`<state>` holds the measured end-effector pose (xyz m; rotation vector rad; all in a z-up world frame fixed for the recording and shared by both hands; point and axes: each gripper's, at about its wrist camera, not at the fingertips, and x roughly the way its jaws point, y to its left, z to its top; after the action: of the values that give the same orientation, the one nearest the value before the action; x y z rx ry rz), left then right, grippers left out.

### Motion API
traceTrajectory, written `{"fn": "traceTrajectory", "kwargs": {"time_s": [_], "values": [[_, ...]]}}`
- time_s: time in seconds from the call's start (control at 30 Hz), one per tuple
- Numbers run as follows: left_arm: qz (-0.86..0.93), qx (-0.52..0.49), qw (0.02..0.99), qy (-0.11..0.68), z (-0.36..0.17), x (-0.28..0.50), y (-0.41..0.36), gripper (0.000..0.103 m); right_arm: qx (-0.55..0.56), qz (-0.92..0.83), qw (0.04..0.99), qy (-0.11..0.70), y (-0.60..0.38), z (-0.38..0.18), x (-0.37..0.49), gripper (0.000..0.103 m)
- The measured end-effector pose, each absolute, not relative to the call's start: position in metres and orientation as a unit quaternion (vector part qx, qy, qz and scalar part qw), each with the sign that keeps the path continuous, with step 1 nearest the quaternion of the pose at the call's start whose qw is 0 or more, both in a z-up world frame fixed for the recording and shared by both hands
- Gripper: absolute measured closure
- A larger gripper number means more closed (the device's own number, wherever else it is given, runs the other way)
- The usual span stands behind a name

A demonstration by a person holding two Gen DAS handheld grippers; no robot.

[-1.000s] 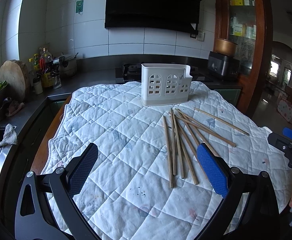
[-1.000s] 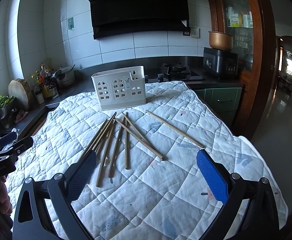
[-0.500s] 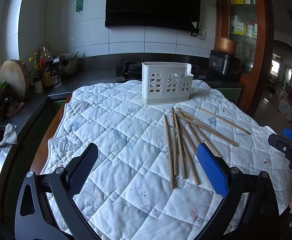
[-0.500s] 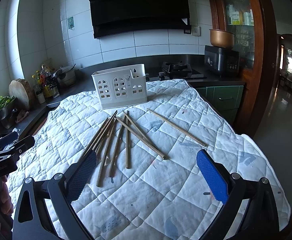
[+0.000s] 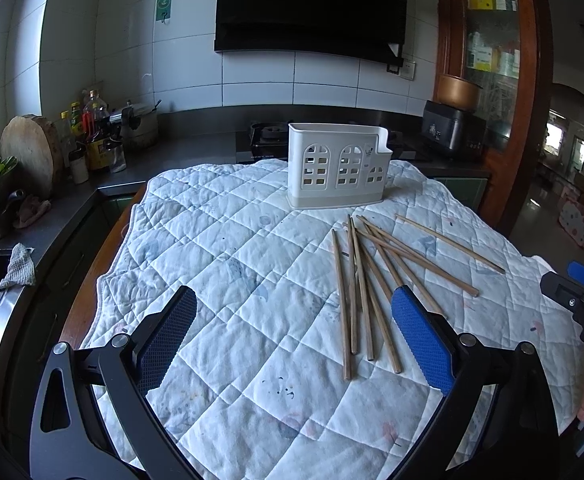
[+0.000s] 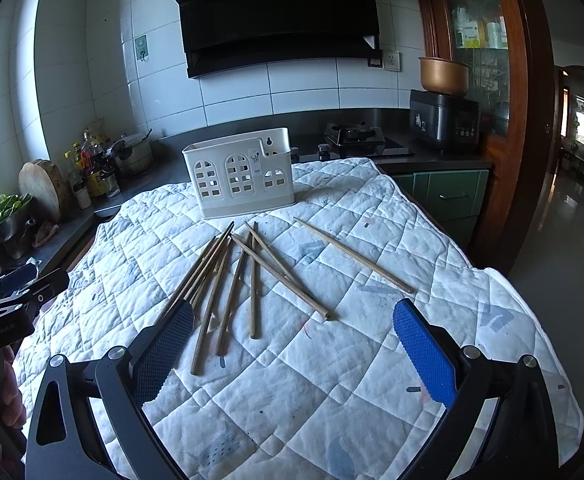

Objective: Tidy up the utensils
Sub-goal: 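Lower the left tool and close it on a wooden chopstick while the right tool grasps another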

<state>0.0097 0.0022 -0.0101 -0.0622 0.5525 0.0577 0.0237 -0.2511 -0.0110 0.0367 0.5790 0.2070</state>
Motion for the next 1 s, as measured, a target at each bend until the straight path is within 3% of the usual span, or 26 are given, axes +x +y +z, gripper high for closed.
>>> {"fn": "traceTrajectory", "kwargs": {"time_s": [0.4,0.5,0.57,0.63,0.77,0.87,1.0], "values": [[0.042,-0.049,0.956,0.287,-0.015,0.022,0.011,0.008,-0.002,0.128,0.945,0.299,-0.263,-0.027,0.041,0.008],[0.041,-0.056,0.953,0.294,-0.018,0.026,0.014,0.008,-0.017,0.152,0.939,0.309,-0.262,-0.031,0.051,0.021],[0.04,-0.061,0.951,0.299,-0.019,0.03,0.016,0.008,-0.019,0.171,0.933,0.317,-0.263,-0.033,0.059,0.023],[0.038,-0.062,0.95,0.304,-0.021,0.033,0.016,0.019,-0.029,0.192,0.926,0.324,-0.261,-0.035,0.067,0.03],[0.032,-0.069,0.945,0.317,-0.028,0.041,0.018,0.019,-0.053,0.235,0.907,0.345,-0.256,-0.043,0.087,0.038],[0.033,-0.063,0.944,0.322,-0.032,0.046,0.017,0.021,-0.08,0.254,0.894,0.359,-0.251,-0.05,0.104,0.051],[0.023,-0.075,0.938,0.337,-0.04,0.055,0.02,0.027,-0.094,0.277,0.878,0.38,-0.248,-0.061,0.127,0.058]]}}
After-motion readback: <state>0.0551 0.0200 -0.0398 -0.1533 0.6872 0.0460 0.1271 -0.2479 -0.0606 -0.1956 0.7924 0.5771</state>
